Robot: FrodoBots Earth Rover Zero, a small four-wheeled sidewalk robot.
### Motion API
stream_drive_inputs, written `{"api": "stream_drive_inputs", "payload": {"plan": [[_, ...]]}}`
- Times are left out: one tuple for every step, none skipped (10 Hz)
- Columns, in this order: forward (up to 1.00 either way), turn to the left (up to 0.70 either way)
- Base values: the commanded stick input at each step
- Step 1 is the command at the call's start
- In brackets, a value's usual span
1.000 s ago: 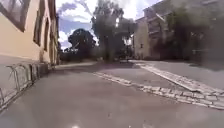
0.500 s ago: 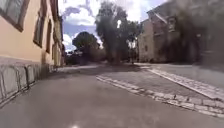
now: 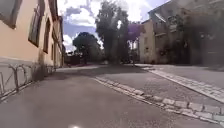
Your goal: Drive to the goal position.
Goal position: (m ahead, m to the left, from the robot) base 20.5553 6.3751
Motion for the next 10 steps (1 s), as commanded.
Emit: {"api": "stream_drive_inputs", "payload": {"plan": [[0.85,0.01],[0.85,0.01],[0.85,0.01],[0.85,0.01],[0.85,0.01],[0.85,0.01],[0.85,0.01],[0.85,0.01],[0.85,0.01],[0.85,0.01]]}}
